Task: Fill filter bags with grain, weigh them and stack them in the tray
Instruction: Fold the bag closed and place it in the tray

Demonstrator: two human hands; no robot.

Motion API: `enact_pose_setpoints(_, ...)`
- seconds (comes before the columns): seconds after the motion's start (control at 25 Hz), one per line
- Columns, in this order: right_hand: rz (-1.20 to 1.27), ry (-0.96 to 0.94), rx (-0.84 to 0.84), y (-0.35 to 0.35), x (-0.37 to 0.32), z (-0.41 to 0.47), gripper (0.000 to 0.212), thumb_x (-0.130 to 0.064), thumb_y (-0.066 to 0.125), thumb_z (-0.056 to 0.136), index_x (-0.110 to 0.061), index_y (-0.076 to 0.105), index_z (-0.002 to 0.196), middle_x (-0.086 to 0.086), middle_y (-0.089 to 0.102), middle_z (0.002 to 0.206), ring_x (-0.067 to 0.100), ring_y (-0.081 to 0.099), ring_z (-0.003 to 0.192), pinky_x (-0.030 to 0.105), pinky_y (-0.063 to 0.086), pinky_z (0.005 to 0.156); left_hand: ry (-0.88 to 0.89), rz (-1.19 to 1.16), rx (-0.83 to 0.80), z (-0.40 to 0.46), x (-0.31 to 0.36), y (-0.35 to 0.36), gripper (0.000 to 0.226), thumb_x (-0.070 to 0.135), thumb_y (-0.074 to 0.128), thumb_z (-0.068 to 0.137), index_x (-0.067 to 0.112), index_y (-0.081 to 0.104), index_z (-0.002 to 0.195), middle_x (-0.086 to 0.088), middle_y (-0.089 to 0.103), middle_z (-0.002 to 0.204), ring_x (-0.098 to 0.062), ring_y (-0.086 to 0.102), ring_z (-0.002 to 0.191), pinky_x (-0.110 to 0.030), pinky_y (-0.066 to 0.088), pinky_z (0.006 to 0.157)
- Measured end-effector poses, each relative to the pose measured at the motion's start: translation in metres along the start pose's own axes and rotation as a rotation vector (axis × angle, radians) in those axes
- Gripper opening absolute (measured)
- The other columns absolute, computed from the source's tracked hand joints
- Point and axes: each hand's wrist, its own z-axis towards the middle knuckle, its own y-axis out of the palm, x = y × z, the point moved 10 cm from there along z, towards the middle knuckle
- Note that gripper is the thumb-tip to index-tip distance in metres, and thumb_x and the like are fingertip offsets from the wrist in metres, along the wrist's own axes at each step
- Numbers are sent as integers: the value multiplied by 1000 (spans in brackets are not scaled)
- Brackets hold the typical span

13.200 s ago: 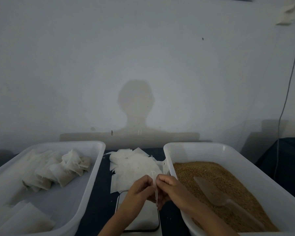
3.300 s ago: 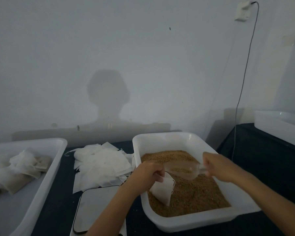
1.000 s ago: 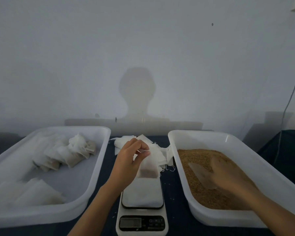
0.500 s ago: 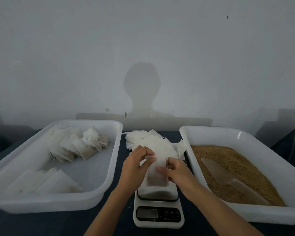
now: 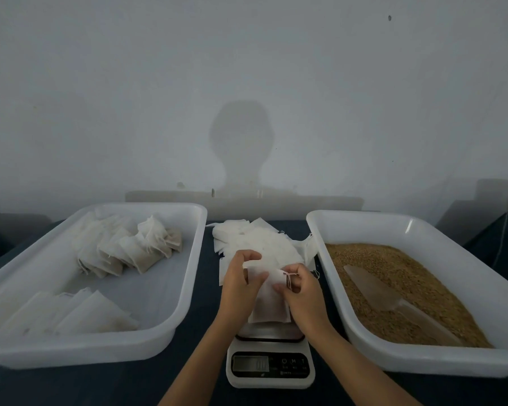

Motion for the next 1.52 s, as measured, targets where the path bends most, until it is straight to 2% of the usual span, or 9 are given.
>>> enact_pose_setpoints(0.2, 103, -41, 55, -9, -12, 3, 36, -3, 67, 85, -21, 49, 110, -4, 64, 108, 5, 61, 103, 22, 50, 90, -101, -77, -52, 10, -12, -5, 40, 18, 65, 88, 17, 44, 122, 2, 48, 127, -11, 47, 118, -18, 39, 93)
enact_pose_setpoints(0.48, 150, -132, 183, -31, -26, 5, 27, 6, 58, 87, -12, 52, 106, 0, 64, 106, 12, 61, 104, 31, 48, 94, -50, -63, 19, 16, -7, -36, 24, 7, 62, 89, 18, 51, 108, 6, 55, 112, -13, 52, 112, -11, 39, 89)
enact_pose_setpoints(0.84, 131, -155, 192, -30, -16, 7, 22, 9, 54, 88, -8, 54, 103, 3, 65, 103, 5, 61, 100, 9, 45, 87, -72, 13, 61, 15, -20, -37, 20, 4, 58, 91, 19, 54, 104, 1, 59, 111, -18, 55, 109, -31, 45, 99)
enact_pose_setpoints(1.0, -69, -54, 87, -13, 2, 20, 21, -2, 54, 92, -11, 56, 111, 1, 64, 109, 13, 59, 107, 15, 44, 87, -162, 337, -45, 21, -45, -19, 23, 17, 54, 95, 14, 56, 118, -2, 56, 123, -10, 50, 111, -20, 39, 92)
enact_pose_setpoints(1.12, -302, 74, 1, 2, 23, 30, 27, -22, 54, 96, -12, 57, 121, 1, 61, 119, 15, 56, 113, 31, 44, 99, -257, 413, -157, 22, -62, -1, 30, 28, 51, 97, 11, 60, 119, -5, 58, 124, -16, 54, 112, -23, 43, 90)
enact_pose_setpoints(1.2, -406, 161, -53, 10, 33, 34, 25, -32, 53, 96, -15, 61, 112, -1, 62, 112, 16, 57, 110, 38, 44, 99, -314, 444, -200, 20, -70, 6, 37, 37, 50, 96, 9, 61, 117, -5, 61, 118, -18, 57, 108, -27, 46, 88)
enact_pose_setpoints(1.32, -415, 215, -67, 15, 37, 36, 23, -35, 55, 93, -22, 57, 74, -1, 64, 89, 17, 61, 94, 34, 47, 86, -311, 424, -211, 20, -71, 12, 36, 41, 52, 95, 8, 63, 103, -6, 65, 101, -14, 60, 89, -20, 48, 73)
enact_pose_setpoints(1.4, -362, 179, -42, 14, 33, 35, 20, -29, 59, 92, -22, 54, 74, -2, 61, 85, 16, 61, 90, 31, 46, 83, -290, 319, -172, 19, -64, 11, 15, 31, 59, 92, 17, 59, 88, 4, 60, 90, -3, 54, 79, -6, 40, 61)
enact_pose_setpoints(1.52, -209, 43, 33, 8, 15, 31, 13, -16, 62, 90, -15, 56, 78, 1, 60, 83, 17, 58, 85, 24, 45, 76, -199, 238, -102, 18, -44, 2, 8, 19, 62, 90, 24, 55, 88, 12, 54, 93, 1, 52, 85, -2, 39, 65)
